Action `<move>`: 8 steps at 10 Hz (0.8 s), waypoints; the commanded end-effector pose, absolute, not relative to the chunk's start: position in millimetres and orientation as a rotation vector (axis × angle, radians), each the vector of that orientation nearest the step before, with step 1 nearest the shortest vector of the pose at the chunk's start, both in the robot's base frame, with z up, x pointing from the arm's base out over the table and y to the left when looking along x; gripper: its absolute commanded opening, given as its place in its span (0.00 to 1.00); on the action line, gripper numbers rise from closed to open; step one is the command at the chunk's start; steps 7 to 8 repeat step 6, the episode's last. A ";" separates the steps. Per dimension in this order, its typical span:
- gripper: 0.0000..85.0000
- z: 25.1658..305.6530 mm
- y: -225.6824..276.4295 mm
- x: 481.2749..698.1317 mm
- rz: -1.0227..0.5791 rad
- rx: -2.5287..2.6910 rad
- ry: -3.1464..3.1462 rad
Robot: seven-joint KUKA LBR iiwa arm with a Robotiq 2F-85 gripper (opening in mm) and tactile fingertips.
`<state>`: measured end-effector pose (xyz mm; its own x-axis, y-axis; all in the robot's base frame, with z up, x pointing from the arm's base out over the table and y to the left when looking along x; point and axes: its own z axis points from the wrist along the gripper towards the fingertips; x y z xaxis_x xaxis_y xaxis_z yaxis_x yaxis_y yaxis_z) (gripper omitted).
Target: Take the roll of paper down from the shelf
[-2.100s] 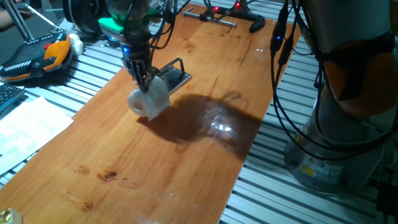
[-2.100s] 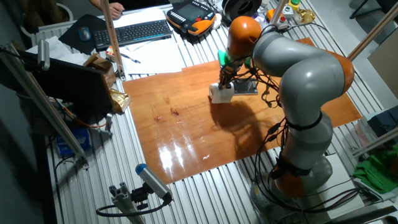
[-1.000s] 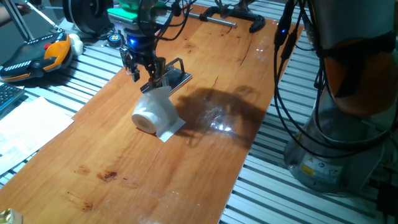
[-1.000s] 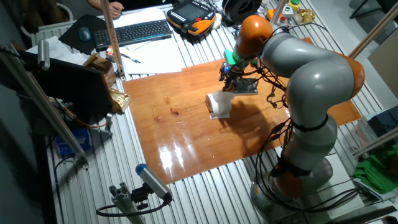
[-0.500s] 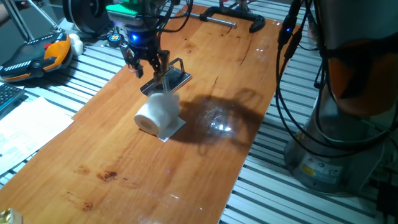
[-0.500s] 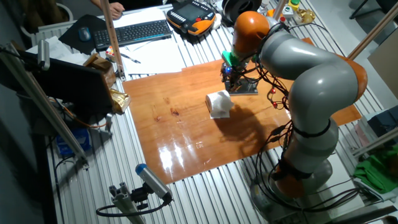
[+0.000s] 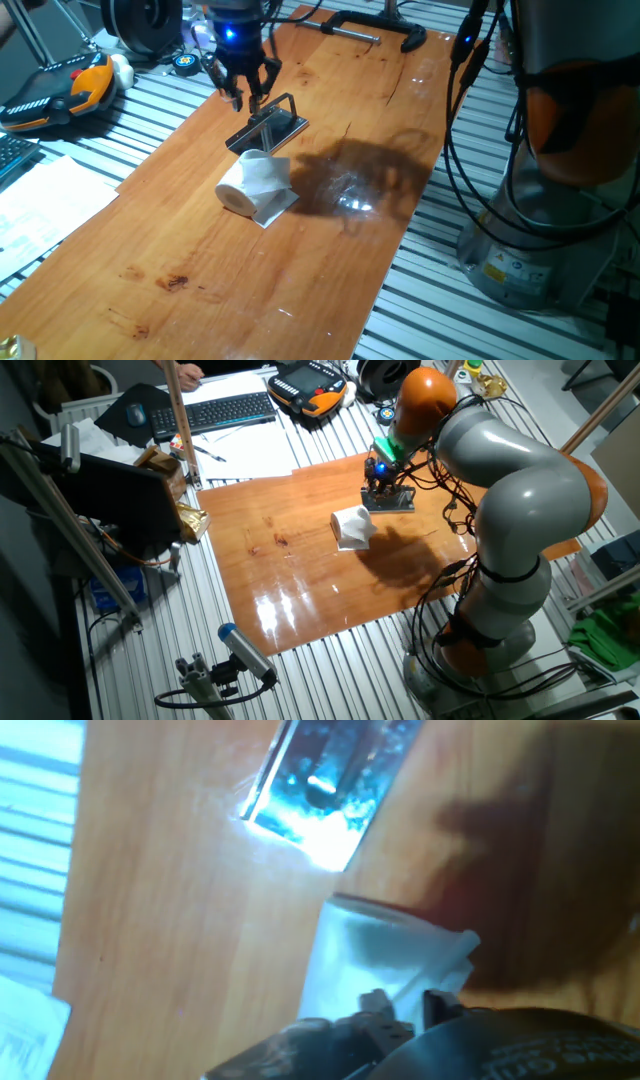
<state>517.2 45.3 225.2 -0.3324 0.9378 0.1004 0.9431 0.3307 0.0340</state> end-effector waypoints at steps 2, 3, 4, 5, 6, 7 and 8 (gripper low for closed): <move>0.01 225.5 45.4 515.6 0.005 -0.815 -3.011; 0.01 225.3 45.9 514.8 0.014 -0.720 -3.046; 0.01 224.8 46.3 515.1 0.060 -0.657 -3.085; 0.01 225.0 45.9 515.4 0.041 -0.653 -3.090; 0.01 224.5 45.9 516.0 0.025 -0.669 -3.083; 0.01 224.5 45.9 516.0 0.025 -0.669 -3.083; 0.01 224.5 45.9 516.0 0.025 -0.669 -3.083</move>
